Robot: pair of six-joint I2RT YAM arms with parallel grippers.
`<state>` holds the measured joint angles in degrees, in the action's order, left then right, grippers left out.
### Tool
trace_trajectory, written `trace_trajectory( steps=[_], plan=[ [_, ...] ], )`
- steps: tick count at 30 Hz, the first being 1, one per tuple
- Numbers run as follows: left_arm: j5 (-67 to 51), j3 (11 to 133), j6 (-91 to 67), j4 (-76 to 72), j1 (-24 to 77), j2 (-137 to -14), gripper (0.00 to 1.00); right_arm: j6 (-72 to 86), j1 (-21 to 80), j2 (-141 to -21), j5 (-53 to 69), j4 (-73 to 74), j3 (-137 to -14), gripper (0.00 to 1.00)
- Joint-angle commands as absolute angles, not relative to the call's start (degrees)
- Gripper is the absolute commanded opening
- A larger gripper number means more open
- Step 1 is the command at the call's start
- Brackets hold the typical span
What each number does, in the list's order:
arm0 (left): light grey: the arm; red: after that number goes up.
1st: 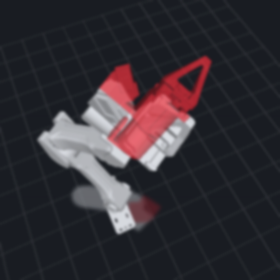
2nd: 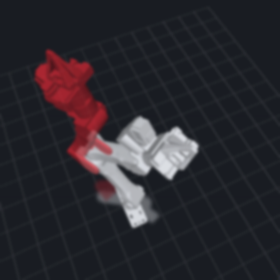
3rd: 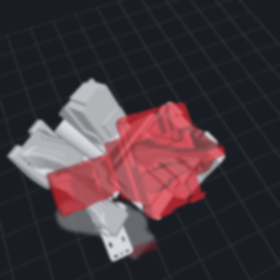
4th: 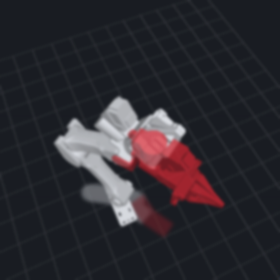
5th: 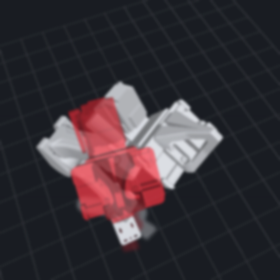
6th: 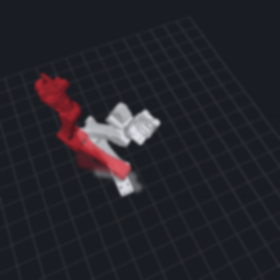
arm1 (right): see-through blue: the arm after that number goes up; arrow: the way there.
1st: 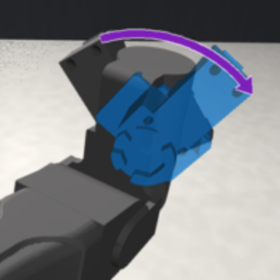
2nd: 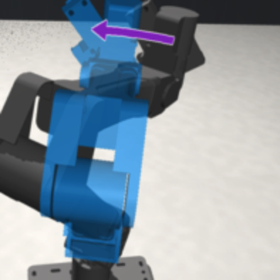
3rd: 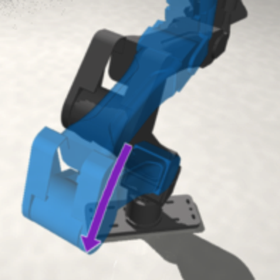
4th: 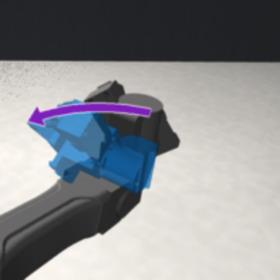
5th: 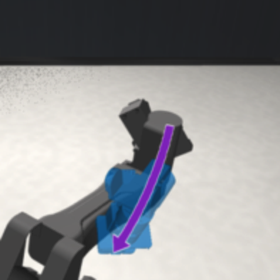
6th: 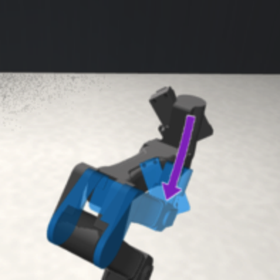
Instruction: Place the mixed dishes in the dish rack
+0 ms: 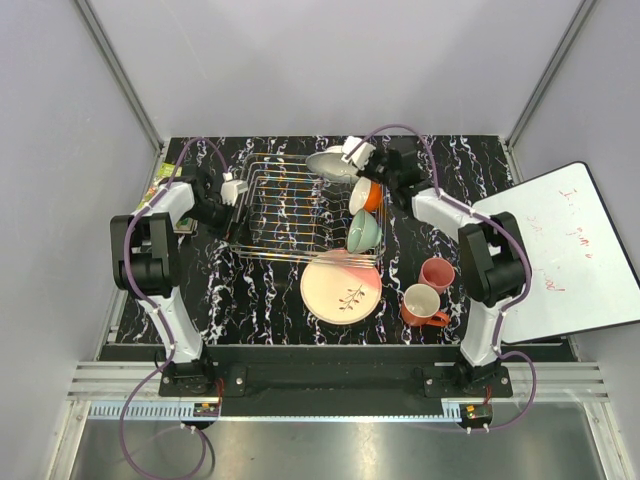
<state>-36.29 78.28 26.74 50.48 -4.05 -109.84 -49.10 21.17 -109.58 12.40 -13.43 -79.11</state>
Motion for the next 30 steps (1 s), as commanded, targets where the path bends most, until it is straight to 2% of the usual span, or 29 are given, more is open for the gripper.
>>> trace_trajectory(
  steps=[1,4,5,7,12,14,15,18,19,30],
  plan=[
    [-38.23,79.01,26.72,50.45,-3.60,-107.93,0.99,-50.35,26.10,-109.60,9.24,-28.46,-75.94,0.02],
    [-38.32,79.28,26.72,50.36,-3.60,-108.19,0.99,-52.20,27.77,-109.42,6.77,-31.99,-73.92,0.02],
    [-38.32,79.28,26.72,50.36,-3.60,-108.37,0.99,-52.38,28.12,-109.34,6.59,-32.25,-73.57,0.07],
    [-38.41,79.28,26.89,50.45,-3.52,-108.46,0.99,-51.51,28.30,-108.99,6.77,-31.82,-73.39,0.09],
    [-38.58,79.19,27.16,50.54,-3.52,-108.46,0.99,-49.75,28.30,-108.81,6.42,-31.99,-73.56,0.31],
    [-38.58,78.93,27.25,50.45,-3.60,-108.37,0.99,-49.31,28.30,-108.98,6.07,-32.17,-73.91,0.36],
    [-38.58,78.84,27.42,50.45,-3.60,-108.28,0.99,-49.05,28.21,-109.16,5.98,-32.25,-74.35,0.43],
    [-38.58,78.66,27.51,50.54,-3.52,-108.11,0.99,-48.61,28.30,-109.69,5.45,-32.52,-75.40,0.76],
    [-38.50,78.58,27.60,50.54,-3.60,-108.11,0.99,-48.52,28.30,-109.86,5.36,-32.43,-75.76,0.99],
    [-40.42,77.70,26.46,50.54,-3.60,-107.84,0.99,-44.93,27.43,-109.16,0.62,-32.43,-77.87,1.00]
  ],
)
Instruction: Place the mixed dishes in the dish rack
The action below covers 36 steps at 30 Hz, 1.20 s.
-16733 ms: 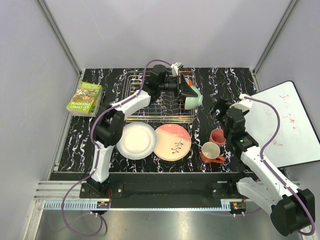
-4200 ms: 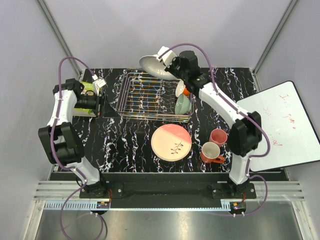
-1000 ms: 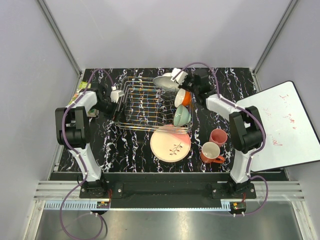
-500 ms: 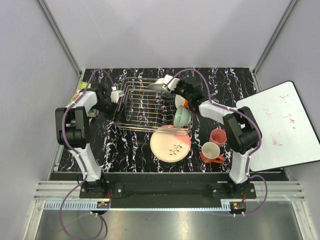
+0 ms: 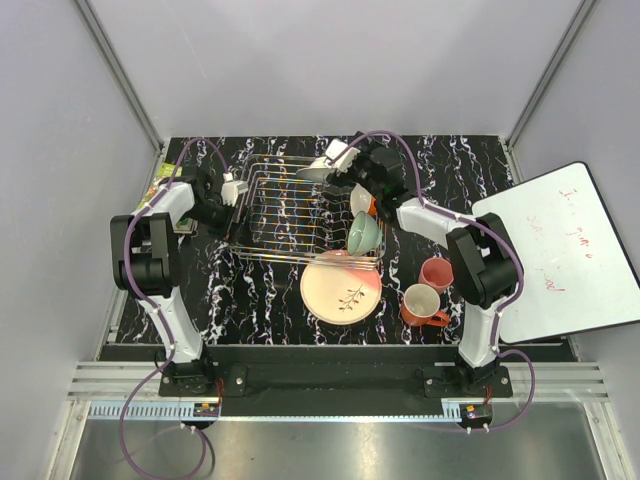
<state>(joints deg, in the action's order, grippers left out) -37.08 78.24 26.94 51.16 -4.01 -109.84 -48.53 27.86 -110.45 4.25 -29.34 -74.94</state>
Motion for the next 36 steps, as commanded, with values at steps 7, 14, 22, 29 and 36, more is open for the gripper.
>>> trace_trajectory(
  steps=[7,14,22,29,36],
  plan=[
    [-44.47,75.33,22.50,50.45,-3.43,-106.00,0.99,-37.89,26.81,-104.60,-1.50,-31.90,-74.01,1.00],
    [-45.53,73.39,21.18,50.54,-3.16,-104.68,0.99,-29.36,26.81,-92.65,4.56,-32.25,-60.94,1.00],
    [-45.53,74.97,20.57,51.15,-3.16,-105.03,0.99,-16.93,25.93,-87.89,-14.27,-27.78,-59.59,1.00],
    [-47.02,75.94,19.78,52.73,-2.99,-104.06,0.99,10.88,21.80,-87.88,-19.51,-8.28,-61.34,1.00],
    [-46.32,75.23,20.21,54.66,-2.64,-101.34,0.99,19.15,21.80,-85.96,-13.55,-1.41,-58.10,0.99]
  ],
)
